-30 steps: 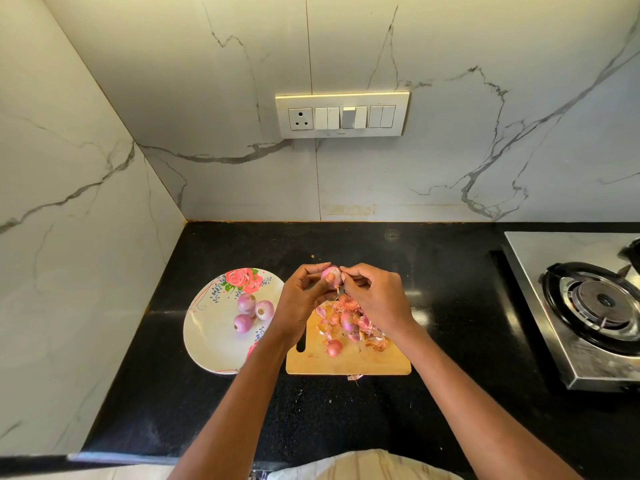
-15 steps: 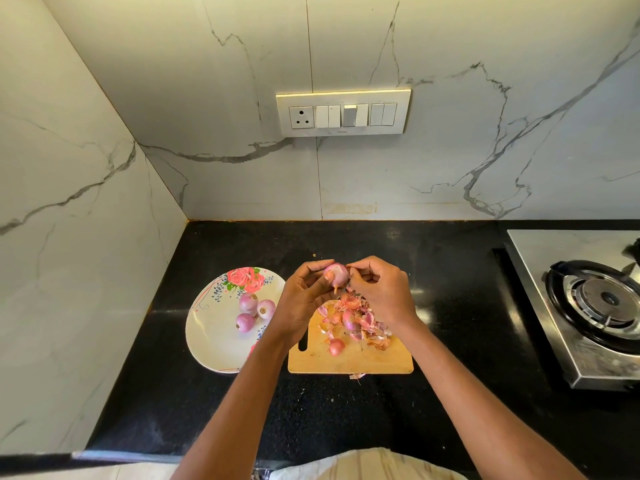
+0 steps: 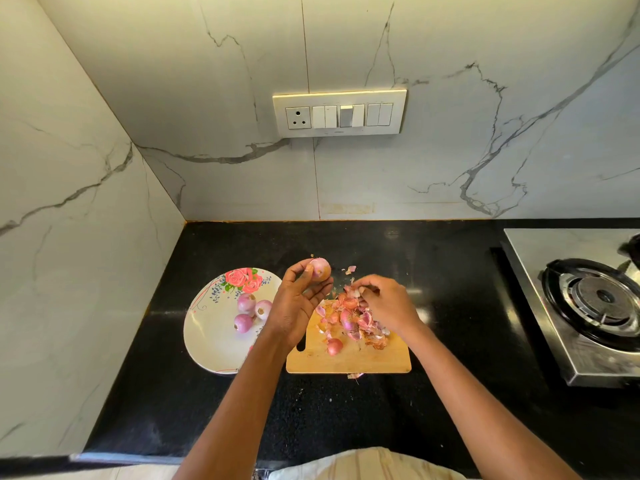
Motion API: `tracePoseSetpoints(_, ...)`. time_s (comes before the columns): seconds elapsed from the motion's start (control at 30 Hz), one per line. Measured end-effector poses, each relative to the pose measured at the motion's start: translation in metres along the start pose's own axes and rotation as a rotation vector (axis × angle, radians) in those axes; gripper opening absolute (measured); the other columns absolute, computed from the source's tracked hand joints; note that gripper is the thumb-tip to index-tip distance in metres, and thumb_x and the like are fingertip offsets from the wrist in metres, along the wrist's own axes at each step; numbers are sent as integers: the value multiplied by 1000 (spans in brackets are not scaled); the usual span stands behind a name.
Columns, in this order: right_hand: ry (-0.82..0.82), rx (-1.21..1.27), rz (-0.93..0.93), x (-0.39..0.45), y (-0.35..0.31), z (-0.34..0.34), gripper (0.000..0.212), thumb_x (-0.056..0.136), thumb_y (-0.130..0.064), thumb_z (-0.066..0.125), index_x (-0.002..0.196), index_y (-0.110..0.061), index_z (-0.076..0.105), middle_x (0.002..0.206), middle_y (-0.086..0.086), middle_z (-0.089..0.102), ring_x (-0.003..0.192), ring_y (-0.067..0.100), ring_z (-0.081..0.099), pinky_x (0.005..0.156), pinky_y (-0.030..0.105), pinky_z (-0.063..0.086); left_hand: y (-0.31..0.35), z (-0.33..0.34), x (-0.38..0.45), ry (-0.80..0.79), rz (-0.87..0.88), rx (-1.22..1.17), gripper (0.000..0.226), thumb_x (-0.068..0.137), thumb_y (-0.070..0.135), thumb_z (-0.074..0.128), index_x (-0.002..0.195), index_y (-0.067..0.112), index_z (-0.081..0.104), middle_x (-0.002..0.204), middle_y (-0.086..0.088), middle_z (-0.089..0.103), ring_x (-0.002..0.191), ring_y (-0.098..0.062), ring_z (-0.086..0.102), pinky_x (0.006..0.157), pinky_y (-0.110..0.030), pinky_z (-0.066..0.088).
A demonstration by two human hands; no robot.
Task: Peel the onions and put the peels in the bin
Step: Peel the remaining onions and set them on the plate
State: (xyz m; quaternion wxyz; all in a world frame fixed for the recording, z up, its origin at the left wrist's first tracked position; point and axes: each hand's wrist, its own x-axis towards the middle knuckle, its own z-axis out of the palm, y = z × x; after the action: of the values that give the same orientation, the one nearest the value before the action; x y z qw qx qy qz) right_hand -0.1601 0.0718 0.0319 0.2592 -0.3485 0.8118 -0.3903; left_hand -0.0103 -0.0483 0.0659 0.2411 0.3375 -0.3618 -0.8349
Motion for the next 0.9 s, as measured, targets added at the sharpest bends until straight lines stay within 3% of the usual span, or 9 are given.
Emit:
tracePoseSetpoints(0.13, -1, -200, -63, -2, 1, 7, 30, 101, -1, 50, 113, -15, 75, 115, 3, 70, 103, 17, 65, 84, 23, 48, -2, 1, 1, -15, 19, 12, 33, 100, 12, 56, 133, 12, 52, 128, -17, 64, 107, -28, 72, 91, -32, 60)
tracePoseSetpoints(0.27, -101, -310, -97, -6, 0, 5, 40, 93, 13, 53, 114, -12, 75, 105, 3, 70, 88, 13, 64, 66, 14, 44, -1, -1, 0, -15, 31, 49, 36, 100, 16, 58, 135, 13, 52, 127, -16, 65, 108, -29, 72, 93, -36, 59)
tracePoseSetpoints(0.33, -110, -304, -101, -7, -1, 3, 37, 92, 14, 54, 104, -13, 77, 100, -3, 64, 83, 6, 59, 61, 10, 41, -2, -1, 0, -5, 35, 105, 35, 99, 19, 59, 133, 15, 54, 129, -14, 65, 107, -25, 70, 92, -35, 58)
tracePoseSetpoints(0.43, -79, -286, -120, -5, -5, 5, 35, 94, 5, 51, 79, -20, 71, 93, -8, 60, 88, 9, 59, 70, 23, 45, -2, -4, 2, 10, 49, 103, 33, 101, 17, 57, 134, 16, 56, 129, -13, 64, 106, -22, 68, 92, -31, 56)
tracePoseSetpoints(0.53, -66, -270, -126, -3, -7, 7, 24, 100, -12, 51, 89, -18, 71, 98, -3, 65, 88, 9, 60, 78, 32, 53, -3, -5, 3, 8, 50, 114, 33, 100, 17, 59, 133, 18, 59, 128, -11, 65, 110, -24, 68, 97, -32, 55)
tracePoseSetpoints(0.67, -7, 34, -152, -1, -16, 3, 16, 101, -29, 61, 111, -23, 71, 105, -13, 69, 96, -1, 64, 81, 12, 49, -5, -5, 5, -3, 78, 197, 35, 98, 17, 63, 133, 17, 59, 127, -11, 68, 115, -26, 69, 99, -33, 55)
tracePoseSetpoints(0.77, 64, 201, -193, 1, -31, 1, 22, 97, -33, 68, 117, -25, 71, 107, -17, 71, 100, -5, 66, 83, 15, 56, -5, -5, 4, -16, 116, 254, 32, 99, 15, 63, 131, 15, 59, 126, -11, 69, 114, -24, 69, 97, -32, 56)
tracePoseSetpoints(0.9, 113, 167, -266, 1, -39, 4, 22, 93, -32, 72, 112, -23, 76, 104, -14, 74, 98, -3, 68, 83, 13, 55, -8, -1, 4, -34, 154, 348, 37, 95, 20, 67, 131, 18, 61, 126, -8, 69, 116, -23, 68, 102, -38, 54)
